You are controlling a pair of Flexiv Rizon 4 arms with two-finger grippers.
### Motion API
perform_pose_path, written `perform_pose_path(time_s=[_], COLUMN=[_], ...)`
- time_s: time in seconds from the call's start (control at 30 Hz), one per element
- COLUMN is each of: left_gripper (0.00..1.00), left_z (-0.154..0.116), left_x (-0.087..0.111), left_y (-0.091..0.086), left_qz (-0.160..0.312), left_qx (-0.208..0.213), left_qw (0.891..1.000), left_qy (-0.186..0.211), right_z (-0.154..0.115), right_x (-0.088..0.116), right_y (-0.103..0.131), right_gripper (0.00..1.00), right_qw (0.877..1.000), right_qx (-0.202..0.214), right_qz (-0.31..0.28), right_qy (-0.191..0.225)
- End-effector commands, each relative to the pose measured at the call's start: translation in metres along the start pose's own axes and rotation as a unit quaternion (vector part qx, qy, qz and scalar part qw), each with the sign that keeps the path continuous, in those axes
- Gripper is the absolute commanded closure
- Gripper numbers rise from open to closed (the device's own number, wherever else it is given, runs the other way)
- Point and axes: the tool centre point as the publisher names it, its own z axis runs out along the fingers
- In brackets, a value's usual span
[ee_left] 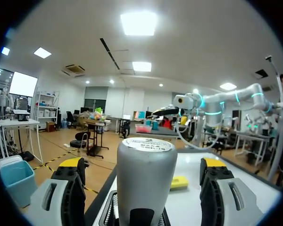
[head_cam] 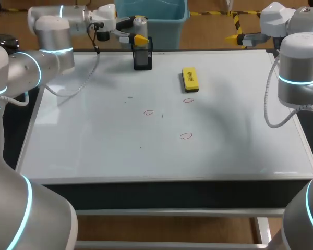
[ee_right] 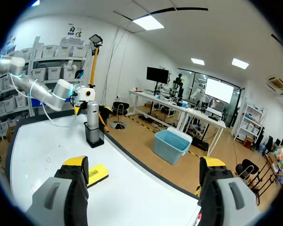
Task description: Pick up the inspection probe, press it on each red-marked spot on the whiteboard one by one, put down the probe, pick up the eraser, and wipe off all the red marks.
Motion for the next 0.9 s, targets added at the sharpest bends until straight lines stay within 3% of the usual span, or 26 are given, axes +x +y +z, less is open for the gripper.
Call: perform_pose_path(time_s=[0.03,0.9], left_gripper=[0.00,0.02], left_z=[0.005,0.010], left_x=[-0.008,-0.015], left_y=[0.006,0.019], left_qz=[-0.003,-0.009], left_qx=[0.003,-0.003], left_qw=[1.000,1.000], left_qy=[0.008,-0.012], right_z=[0.000,0.000], right_x=[0.000,0.000], right_y=[0.000,0.000], right_gripper=[0.00,0.00], right_qw=[1.000,1.000], right_qx=[0.000,0.000], right_qz=[0.000,0.000], right_qy=[0.000,0.000])
